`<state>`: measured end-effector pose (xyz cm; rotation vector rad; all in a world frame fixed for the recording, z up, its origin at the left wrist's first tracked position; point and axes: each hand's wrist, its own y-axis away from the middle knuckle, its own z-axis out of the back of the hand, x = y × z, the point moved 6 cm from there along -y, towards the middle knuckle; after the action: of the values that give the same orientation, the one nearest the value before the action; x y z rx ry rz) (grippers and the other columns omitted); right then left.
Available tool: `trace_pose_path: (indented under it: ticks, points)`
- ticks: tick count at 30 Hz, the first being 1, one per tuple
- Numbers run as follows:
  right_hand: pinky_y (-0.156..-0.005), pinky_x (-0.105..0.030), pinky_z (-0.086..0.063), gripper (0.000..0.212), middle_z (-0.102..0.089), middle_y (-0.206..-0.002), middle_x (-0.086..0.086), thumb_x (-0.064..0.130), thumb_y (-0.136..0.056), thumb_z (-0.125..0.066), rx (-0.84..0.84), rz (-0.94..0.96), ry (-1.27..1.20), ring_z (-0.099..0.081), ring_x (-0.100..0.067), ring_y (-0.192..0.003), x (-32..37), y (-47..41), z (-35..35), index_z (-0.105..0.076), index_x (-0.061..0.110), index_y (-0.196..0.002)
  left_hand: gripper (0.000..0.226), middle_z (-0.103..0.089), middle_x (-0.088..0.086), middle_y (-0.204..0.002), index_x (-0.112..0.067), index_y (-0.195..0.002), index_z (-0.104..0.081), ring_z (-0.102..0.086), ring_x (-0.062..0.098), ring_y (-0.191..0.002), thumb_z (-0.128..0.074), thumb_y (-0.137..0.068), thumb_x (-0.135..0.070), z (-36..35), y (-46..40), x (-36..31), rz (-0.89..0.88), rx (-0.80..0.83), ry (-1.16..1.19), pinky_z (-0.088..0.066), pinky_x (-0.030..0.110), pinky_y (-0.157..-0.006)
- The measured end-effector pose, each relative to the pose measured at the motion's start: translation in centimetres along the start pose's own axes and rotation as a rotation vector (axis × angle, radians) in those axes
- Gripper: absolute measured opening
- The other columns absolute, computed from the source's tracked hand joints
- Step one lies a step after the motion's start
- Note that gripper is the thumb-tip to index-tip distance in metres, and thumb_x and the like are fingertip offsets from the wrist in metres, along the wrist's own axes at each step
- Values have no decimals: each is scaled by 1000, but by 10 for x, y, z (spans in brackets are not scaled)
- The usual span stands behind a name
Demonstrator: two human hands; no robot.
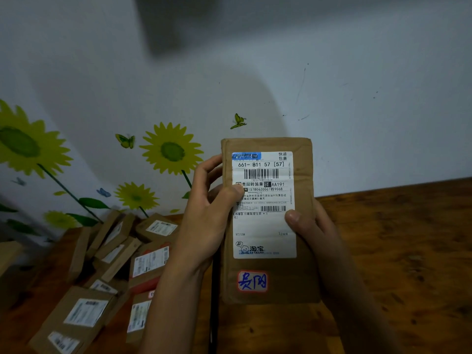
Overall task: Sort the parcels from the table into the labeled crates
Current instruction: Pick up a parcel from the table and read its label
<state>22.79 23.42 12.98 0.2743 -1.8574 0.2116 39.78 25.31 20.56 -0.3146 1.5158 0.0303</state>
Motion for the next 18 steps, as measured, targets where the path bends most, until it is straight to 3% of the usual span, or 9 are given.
trace_pose_path:
  ticks: [6, 12, 18]
  points:
    - [-75, -35, -63, 78, -74, -116, 11, 51, -68, -73, -10, -17, -3, -73, -16, -102, -1, -1, 1, -49, 38, -141, 56, -62, -6, -131, -48, -120, -55, -72, 22, -103, -68, -66, -41, 1, 2, 2, -13, 8, 3, -60, 41, -73]
    - [-74, -37, -63, 89, -73, -119, 8, 54, -62, -77, -6, -18, -15, -74, -19, -103, -2, 1, -2, -48, 36, -144, 61, -62, -5, -130, -47, -123, -55, -71, 23, -104, -69, -65, -40, 3, 4, 4, -17, 20, 16, -60, 42, -73]
    - [-68, -31, -62, 79, -74, -114, 9, 45, -71, -69, -4, -17, -34, -75, -17, -99, 0, 3, 2, -46, 33, -146, 65, -63, -4, -129, -42, -127, -53, -71, 21, -104, -68, -64, -39, 0, 4, 5, -33, 25, 19, -59, 34, -71]
